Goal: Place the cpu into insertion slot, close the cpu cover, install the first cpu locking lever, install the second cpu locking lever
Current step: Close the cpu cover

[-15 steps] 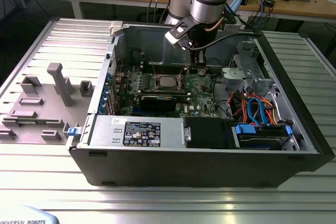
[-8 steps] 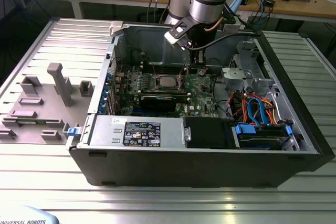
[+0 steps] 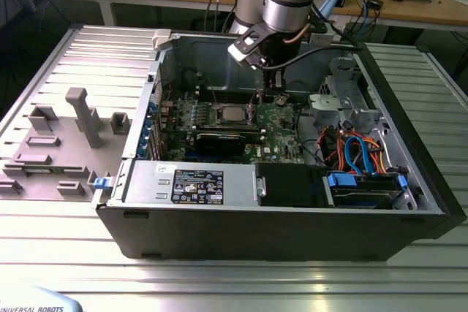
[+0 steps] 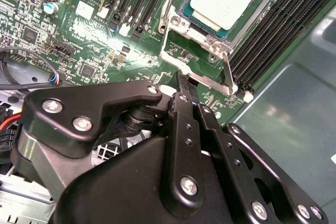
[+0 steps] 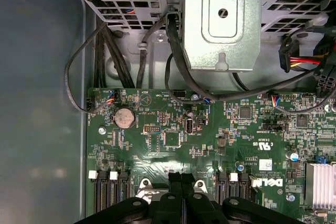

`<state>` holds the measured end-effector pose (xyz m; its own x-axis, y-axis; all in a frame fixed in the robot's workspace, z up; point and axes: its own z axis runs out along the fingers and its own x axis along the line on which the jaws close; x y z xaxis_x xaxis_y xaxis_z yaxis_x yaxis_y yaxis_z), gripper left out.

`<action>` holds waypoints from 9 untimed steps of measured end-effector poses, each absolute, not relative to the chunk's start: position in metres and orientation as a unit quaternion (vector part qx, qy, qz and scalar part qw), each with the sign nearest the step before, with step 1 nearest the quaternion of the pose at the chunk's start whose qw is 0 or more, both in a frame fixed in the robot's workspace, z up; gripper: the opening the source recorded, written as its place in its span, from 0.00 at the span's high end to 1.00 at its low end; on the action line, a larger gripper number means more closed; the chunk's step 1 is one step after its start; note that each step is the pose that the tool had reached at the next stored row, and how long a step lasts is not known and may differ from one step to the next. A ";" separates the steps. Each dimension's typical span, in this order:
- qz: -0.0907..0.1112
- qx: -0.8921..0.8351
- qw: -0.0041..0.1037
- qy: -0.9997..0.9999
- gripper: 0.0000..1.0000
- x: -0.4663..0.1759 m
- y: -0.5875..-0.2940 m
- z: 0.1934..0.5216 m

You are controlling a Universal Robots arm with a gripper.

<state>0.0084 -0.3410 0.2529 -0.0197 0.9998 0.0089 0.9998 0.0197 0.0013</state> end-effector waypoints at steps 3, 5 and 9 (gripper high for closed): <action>-0.004 -0.700 0.003 -0.714 0.89 0.008 -0.341 0.253; -0.004 -0.700 0.003 -0.714 0.89 0.007 -0.341 0.253; -0.004 -0.700 0.003 -0.714 0.89 0.007 -0.341 0.253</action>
